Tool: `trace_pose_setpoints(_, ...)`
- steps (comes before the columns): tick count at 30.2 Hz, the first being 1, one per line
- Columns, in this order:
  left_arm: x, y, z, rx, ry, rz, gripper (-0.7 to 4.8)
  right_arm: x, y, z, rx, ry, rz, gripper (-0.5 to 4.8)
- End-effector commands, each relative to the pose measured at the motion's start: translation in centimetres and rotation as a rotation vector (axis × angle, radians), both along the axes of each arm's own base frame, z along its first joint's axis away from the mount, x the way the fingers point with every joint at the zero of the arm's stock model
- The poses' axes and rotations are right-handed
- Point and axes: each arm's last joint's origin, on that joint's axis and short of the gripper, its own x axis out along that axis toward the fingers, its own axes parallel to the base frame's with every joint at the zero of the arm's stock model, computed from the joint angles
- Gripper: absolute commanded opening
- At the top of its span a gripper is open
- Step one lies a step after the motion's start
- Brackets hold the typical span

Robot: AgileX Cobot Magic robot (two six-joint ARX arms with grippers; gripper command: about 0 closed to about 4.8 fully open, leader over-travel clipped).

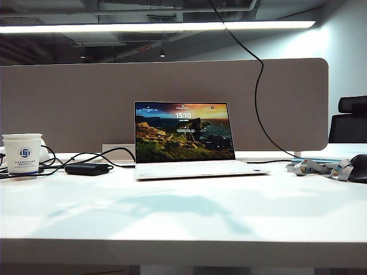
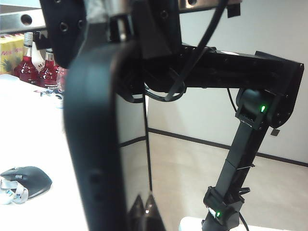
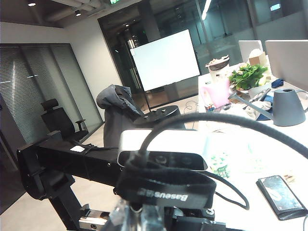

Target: Pick up the black phone, pick up the charger plug, insert the charger plug into the phone's charging port, and finally place the connected phone back on the desk.

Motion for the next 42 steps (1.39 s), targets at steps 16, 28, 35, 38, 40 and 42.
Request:
trace_pose_setpoints(16, -0.29, 0.10, 0.86, -0.023, -0.061, 0.005, -0.06, -0.09, -0.27, 0.11, -0.012, -0.014, 0.017, -0.07)
trace_pose_setpoints(28, -0.24, 0.11, 0.89, -0.023, -0.013, 0.017, -0.06, 0.09, -0.17, -0.34, -0.036, -0.007, 0.018, -0.07)
trace_pose_setpoints(35, -0.14, 0.11, 0.91, -0.029, -0.016, 0.052, -0.06, 0.07, -0.16, -0.41, -0.043, -0.001, 0.026, -0.07)
trace_pose_setpoints(38, -0.13, 0.11, 0.91, -0.030, -0.017, 0.055, -0.06, -0.03, -0.21, -0.31, -0.043, -0.003, 0.026, -0.07)
trace_pose_setpoints(40, -0.13, 0.11, 0.90, -0.030, -0.018, 0.055, -0.06, -0.11, -0.25, -0.22, -0.041, -0.006, 0.026, -0.07)
trace_pose_setpoints(42, -0.15, 0.12, 0.91, -0.030, -0.019, 0.054, -0.06, -0.11, -0.25, -0.22, -0.041, -0.005, 0.026, -0.07)
